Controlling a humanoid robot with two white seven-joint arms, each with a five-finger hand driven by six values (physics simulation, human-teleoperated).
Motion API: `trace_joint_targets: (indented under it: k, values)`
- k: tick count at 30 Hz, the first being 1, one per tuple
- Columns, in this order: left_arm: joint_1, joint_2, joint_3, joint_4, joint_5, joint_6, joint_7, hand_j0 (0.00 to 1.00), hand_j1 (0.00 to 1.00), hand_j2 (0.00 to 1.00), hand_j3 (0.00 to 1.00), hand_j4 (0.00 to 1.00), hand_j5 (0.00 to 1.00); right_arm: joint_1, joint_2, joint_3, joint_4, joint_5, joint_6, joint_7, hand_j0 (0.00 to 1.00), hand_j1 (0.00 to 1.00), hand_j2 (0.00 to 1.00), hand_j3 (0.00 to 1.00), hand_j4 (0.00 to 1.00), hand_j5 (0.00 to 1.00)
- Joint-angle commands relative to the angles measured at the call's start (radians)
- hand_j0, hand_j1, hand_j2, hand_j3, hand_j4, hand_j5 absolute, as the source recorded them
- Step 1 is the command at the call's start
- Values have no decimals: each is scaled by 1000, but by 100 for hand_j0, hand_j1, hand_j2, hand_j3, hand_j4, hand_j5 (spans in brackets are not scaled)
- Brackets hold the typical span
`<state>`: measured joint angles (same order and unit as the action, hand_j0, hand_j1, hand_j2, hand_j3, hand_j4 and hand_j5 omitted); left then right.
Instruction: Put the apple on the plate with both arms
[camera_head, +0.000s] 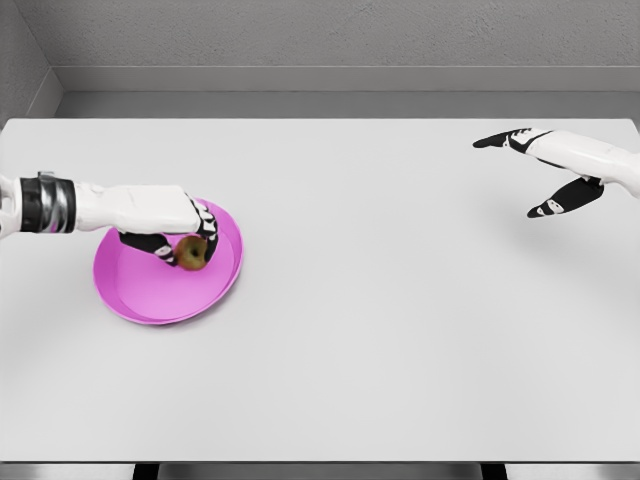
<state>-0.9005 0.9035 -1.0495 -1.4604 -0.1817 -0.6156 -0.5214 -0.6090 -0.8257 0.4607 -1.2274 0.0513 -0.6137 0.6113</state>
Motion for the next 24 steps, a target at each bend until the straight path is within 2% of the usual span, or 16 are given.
trace_joint_targets:
  k: [1,2,5,7,11,13,15,17,18,22,24]
  values:
    - [0,18,2,-32,13,5,1,41,41,41,41,41,41,-2,-1,-1,0,-7,3,0,100,100,100,100,100,100]
    - [0,29,2,-34,15,5,4,47,47,47,47,47,47,-2,-1,-1,0,-7,3,0,100,100,100,100,100,100]
    - [0,48,3,-25,38,5,6,92,92,92,92,92,92,0,-1,-1,0,-7,3,0,100,100,100,100,100,100]
    - [0,49,5,-24,38,5,6,100,100,100,100,100,100,-2,-1,-1,0,-7,3,0,100,100,100,100,100,100]
    - [-2,48,3,-26,47,5,6,100,100,100,100,100,100,-2,-1,-1,2,-7,3,0,100,100,100,100,100,100]
    - [-29,31,5,-26,54,5,7,100,100,100,100,100,100,0,-1,-1,2,-7,3,0,100,100,100,100,100,100]
    - [-72,-81,5,-23,59,5,7,100,100,100,100,100,100,0,-1,-1,2,-7,3,0,100,100,100,100,100,100]
    - [-101,-264,3,-14,61,5,9,100,100,100,100,100,100,0,-1,-1,2,-7,3,0,100,100,100,100,100,100]
    - [-113,-321,3,-8,59,5,9,100,100,100,100,100,100,0,-1,-1,2,-7,3,0,100,100,100,100,100,100]
    - [-115,-425,-4,75,53,5,9,100,100,100,100,100,100,0,-1,-1,2,-7,3,0,100,100,100,100,100,100]
    - [-112,-433,-7,75,51,5,9,100,100,100,100,100,100,0,-1,-1,2,-7,3,0,100,100,100,100,100,100]
